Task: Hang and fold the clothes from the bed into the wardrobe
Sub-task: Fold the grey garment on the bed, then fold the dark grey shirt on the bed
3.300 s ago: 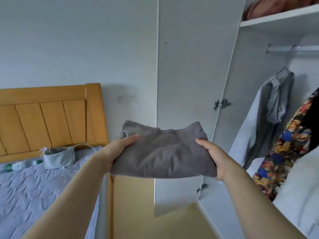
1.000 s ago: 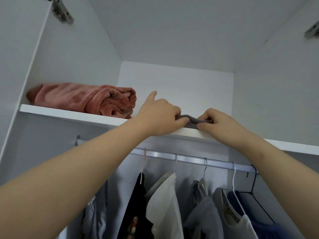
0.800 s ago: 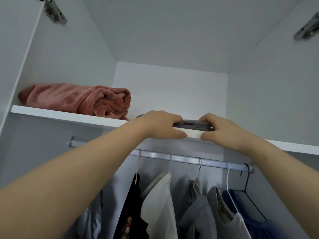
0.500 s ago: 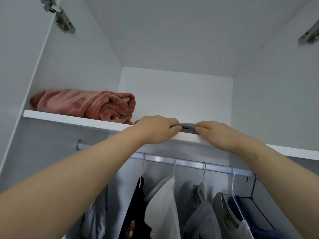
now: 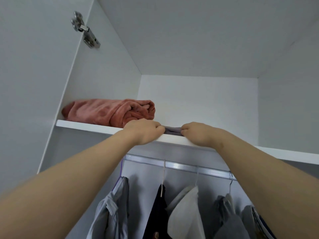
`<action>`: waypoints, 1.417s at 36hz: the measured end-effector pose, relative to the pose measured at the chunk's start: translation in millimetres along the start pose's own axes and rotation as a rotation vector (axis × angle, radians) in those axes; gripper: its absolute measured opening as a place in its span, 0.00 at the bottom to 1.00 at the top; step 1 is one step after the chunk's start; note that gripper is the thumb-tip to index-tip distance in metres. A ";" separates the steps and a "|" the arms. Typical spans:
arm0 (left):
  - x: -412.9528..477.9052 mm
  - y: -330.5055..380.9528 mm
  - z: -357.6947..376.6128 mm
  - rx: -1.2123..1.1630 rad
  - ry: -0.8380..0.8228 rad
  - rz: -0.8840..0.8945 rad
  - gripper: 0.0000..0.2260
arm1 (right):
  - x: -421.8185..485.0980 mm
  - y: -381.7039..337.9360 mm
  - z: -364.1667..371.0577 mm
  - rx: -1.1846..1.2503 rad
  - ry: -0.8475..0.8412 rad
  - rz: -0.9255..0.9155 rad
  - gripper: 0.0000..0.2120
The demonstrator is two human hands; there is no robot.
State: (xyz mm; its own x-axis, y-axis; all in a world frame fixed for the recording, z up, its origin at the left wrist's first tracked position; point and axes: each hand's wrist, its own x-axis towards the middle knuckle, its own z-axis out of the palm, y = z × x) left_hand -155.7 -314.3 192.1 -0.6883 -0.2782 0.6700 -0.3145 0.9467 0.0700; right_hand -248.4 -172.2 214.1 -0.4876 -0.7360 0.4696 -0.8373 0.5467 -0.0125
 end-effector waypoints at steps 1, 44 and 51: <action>0.5 -0.7 1.0 0.002 0.009 0.001 0.12 | -0.4 0.5 -0.1 0.005 0.002 -0.006 0.14; -152.8 98.5 122.5 -0.990 0.220 -0.163 0.06 | -187.8 53.8 145.4 0.967 0.469 0.245 0.10; -194.7 136.2 185.5 -1.244 -0.062 -0.335 0.07 | -253.0 91.2 196.9 1.099 0.397 0.573 0.09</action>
State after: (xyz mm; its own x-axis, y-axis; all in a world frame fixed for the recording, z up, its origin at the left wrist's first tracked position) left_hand -185.7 -161.4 -66.0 -0.7343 -0.5059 0.4527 0.3172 0.3340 0.8876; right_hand -250.1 -14.7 -79.7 -0.8933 -0.2370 0.3819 -0.3913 -0.0082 -0.9202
